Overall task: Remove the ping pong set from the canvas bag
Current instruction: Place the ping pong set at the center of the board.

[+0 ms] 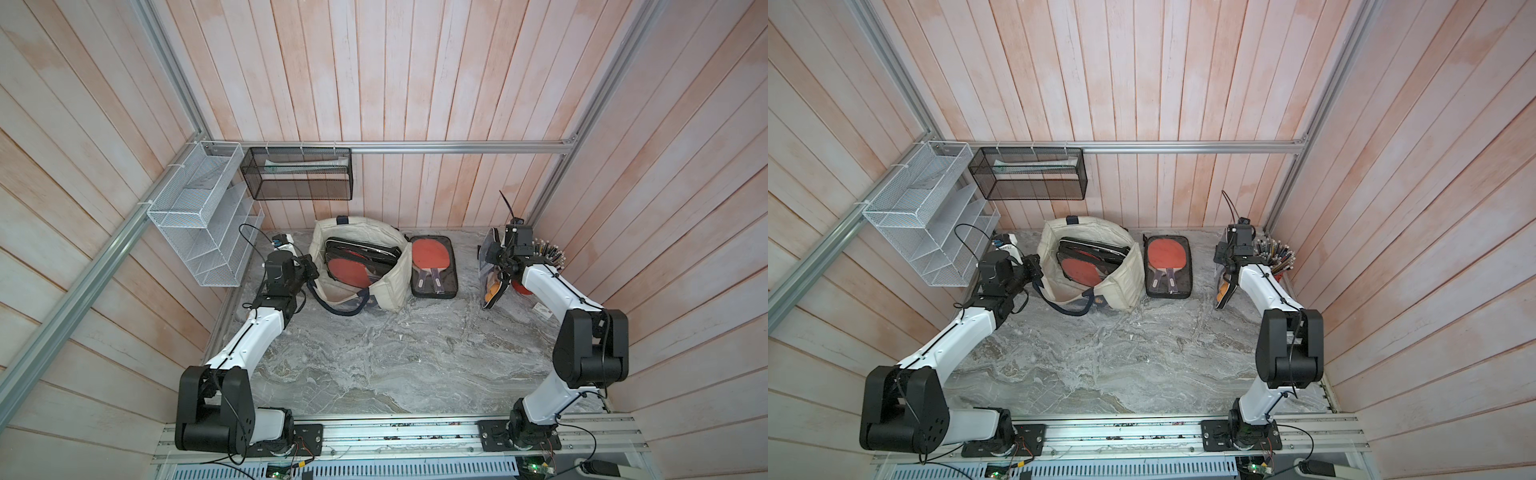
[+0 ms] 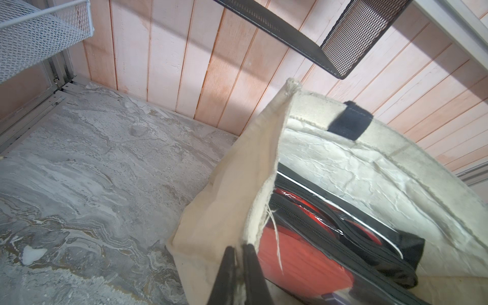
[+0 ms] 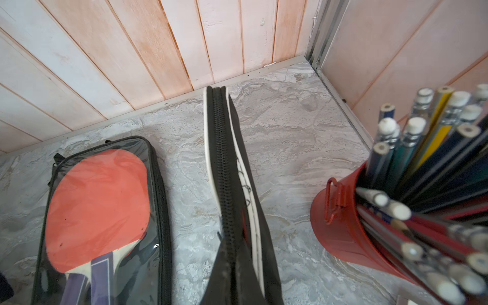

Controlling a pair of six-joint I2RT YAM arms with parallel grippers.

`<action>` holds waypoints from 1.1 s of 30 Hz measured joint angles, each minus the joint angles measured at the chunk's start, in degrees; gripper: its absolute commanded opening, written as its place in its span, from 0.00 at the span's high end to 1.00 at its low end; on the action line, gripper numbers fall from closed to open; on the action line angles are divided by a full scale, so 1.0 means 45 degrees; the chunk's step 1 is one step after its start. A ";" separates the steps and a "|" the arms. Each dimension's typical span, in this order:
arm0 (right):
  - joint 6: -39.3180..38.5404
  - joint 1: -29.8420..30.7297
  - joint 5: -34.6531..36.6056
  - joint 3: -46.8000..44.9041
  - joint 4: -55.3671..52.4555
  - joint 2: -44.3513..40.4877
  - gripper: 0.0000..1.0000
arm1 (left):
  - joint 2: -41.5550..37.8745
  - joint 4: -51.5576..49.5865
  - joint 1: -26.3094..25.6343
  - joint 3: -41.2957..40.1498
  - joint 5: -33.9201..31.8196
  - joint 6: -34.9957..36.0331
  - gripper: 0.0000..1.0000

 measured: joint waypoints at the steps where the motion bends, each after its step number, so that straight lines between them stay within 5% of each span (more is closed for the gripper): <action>1: -0.0053 0.0000 0.0112 0.0000 0.0044 0.0073 1.00 | 0.0000 0.0019 0.0000 0.0000 0.0000 0.0000 1.00; 33: -0.0714 0.0287 0.1695 0.2108 0.0029 0.3730 1.00 | 0.0092 0.0083 -0.0034 0.0005 -0.0005 0.0039 1.00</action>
